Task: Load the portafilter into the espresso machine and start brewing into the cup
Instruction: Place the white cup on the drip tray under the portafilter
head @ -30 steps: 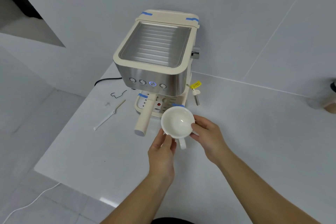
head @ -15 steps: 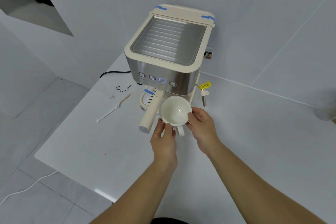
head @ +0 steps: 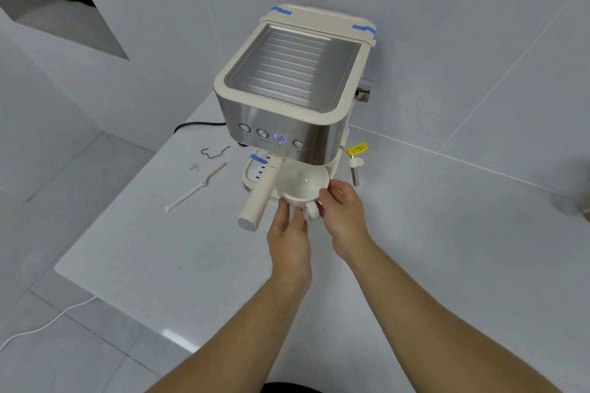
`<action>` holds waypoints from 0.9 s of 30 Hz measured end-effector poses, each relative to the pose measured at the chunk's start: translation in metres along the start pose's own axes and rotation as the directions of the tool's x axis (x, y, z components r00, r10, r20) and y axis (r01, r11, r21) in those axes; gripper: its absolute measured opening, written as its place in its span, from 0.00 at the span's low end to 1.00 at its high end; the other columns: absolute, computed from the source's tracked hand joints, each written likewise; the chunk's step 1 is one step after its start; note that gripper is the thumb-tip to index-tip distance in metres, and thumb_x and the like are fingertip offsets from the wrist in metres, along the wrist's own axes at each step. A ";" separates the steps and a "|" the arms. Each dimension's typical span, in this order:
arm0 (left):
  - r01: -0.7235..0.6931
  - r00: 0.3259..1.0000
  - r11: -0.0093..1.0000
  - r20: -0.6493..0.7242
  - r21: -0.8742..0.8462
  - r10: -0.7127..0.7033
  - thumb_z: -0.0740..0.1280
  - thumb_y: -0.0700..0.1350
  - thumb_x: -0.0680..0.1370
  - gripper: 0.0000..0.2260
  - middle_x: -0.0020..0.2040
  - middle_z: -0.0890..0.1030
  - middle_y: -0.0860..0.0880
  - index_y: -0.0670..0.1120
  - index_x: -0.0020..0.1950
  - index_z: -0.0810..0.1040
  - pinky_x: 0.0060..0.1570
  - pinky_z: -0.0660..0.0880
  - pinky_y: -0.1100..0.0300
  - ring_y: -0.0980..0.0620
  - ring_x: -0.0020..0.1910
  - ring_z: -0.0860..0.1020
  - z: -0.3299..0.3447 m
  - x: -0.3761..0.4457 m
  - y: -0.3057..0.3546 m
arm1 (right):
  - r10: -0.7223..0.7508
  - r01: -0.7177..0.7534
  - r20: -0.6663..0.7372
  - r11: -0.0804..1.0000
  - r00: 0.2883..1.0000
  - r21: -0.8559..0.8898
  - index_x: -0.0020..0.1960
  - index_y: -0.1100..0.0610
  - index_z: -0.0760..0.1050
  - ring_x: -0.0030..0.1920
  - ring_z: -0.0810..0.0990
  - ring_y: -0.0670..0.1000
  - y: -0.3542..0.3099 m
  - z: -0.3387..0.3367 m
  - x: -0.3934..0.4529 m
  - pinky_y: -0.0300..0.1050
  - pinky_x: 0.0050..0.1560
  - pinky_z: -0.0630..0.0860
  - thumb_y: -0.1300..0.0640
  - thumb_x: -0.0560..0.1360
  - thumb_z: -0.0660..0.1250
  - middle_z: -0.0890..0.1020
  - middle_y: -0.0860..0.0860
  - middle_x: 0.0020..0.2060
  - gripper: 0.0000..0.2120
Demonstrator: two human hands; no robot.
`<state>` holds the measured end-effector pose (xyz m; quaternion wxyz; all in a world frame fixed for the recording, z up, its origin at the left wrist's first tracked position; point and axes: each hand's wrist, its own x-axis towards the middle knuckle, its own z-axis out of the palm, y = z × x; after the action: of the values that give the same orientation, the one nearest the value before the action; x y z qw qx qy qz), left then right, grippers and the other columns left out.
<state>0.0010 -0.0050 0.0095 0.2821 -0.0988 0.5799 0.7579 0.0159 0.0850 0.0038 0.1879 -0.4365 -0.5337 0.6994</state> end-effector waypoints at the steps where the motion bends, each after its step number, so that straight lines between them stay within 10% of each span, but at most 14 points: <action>1: -0.006 1.000 1.000 0.001 0.005 0.006 0.64 0.41 0.80 0.20 0.57 0.82 0.61 0.54 0.71 0.73 0.65 0.70 0.58 0.60 0.61 0.78 0.001 0.002 -0.002 | -0.013 0.013 0.005 1.000 1.000 -0.004 0.50 0.46 0.78 0.54 0.84 0.51 -0.001 0.001 0.000 0.56 0.60 0.80 0.59 0.75 0.66 0.85 0.48 0.52 0.09; 19: -0.087 0.996 0.996 -0.029 0.012 0.088 0.62 0.43 0.81 0.21 0.64 0.79 0.58 0.55 0.74 0.68 0.65 0.71 0.57 0.58 0.64 0.76 0.018 0.030 -0.007 | -0.026 0.022 0.170 0.999 0.985 0.025 0.59 0.49 0.82 0.56 0.83 0.49 -0.011 0.010 0.018 0.46 0.57 0.80 0.57 0.79 0.62 0.86 0.49 0.54 0.13; 27: -0.094 0.994 0.996 -0.063 -0.002 0.094 0.62 0.42 0.81 0.21 0.54 0.81 0.66 0.54 0.73 0.69 0.50 0.72 0.68 0.68 0.53 0.79 0.022 0.032 -0.001 | -0.007 0.005 0.171 1.000 0.985 0.014 0.58 0.53 0.82 0.50 0.83 0.49 -0.015 0.012 0.021 0.44 0.51 0.79 0.58 0.79 0.62 0.86 0.51 0.52 0.12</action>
<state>-0.0208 0.0257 0.0000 0.2275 -0.0958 0.5904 0.7684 -0.0088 0.0988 0.0088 0.1466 -0.3720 -0.5444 0.7374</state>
